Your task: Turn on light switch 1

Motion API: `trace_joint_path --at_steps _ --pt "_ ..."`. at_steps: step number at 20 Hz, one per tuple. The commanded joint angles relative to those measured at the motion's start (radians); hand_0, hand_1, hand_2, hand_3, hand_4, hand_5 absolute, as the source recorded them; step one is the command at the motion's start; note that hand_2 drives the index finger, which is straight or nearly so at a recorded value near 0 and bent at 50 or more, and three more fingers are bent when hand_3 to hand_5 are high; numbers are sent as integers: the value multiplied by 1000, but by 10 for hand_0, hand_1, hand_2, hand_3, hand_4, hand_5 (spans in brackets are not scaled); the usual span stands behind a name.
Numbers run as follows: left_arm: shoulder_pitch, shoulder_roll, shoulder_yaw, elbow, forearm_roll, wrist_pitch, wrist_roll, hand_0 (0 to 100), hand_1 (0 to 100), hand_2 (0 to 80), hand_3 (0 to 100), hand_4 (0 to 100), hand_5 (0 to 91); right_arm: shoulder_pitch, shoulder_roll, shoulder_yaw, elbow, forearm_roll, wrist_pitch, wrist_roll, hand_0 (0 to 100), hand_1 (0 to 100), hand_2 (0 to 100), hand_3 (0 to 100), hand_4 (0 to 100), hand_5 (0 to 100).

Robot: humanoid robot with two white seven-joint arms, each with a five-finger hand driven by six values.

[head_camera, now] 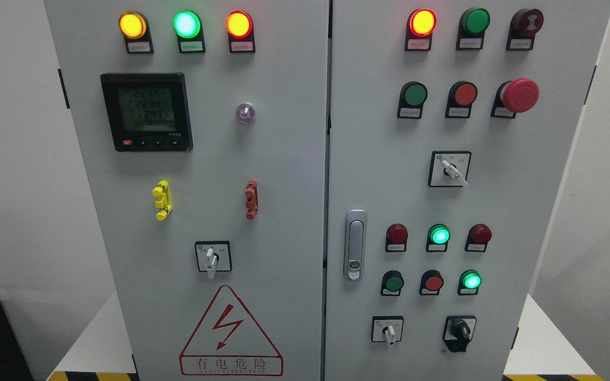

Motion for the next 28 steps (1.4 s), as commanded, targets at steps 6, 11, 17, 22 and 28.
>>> trace_joint_path --at_steps 6,11,17,22,28 --pt "37 46 20 -747 -7 -44 83 432 378 272 434 604 284 0 0 0 2 0 -1 -1 55 0 0 0 0 0" --pt "36 46 9 -868 -9 -44 108 446 522 383 594 746 542 0 0 0 1 0 -1 1 54 0 0 0 0 0" --pt "22 44 -3 -945 -122 -124 199 470 584 454 687 806 666 0 0 0 1 0 -1 -1 54 0 0 0 0 0" --pt "-8 38 -25 -974 -123 -113 238 471 667 501 772 846 746 0 0 0 1 0 -1 -1 55 0 0 0 0 0" --pt "-111 26 -51 -991 -119 -32 324 378 609 528 809 870 780 0 0 0 1 0 -1 -1 54 0 0 0 0 0"
